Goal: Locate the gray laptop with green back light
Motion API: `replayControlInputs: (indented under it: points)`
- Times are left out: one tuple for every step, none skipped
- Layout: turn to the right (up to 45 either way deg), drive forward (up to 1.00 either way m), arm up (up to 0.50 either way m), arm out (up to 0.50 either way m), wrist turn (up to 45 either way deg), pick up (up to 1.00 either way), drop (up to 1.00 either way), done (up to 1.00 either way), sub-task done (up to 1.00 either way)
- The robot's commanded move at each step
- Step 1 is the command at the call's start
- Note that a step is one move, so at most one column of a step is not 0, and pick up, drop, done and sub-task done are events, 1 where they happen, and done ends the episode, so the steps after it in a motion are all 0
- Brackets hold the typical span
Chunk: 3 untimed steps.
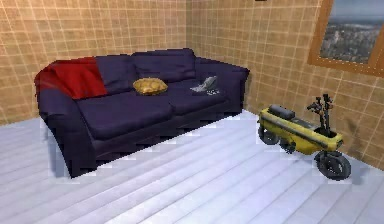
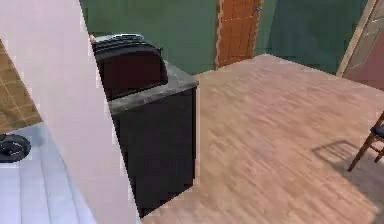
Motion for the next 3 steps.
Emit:
replayControlInputs:
  points:
    - [0.0, 1.0, 0.0, 0.0, 0.0, 0.0, 0.0, 0.0, 0.0]
    - [3.0, 0.0, 0.0, 0.0, 0.0, 0.0, 0.0, 0.0, 0.0]
    - [0.0, 0.95, 0.0, 0.0, 0.0, 0.0, 0.0, 0.0, 0.0]
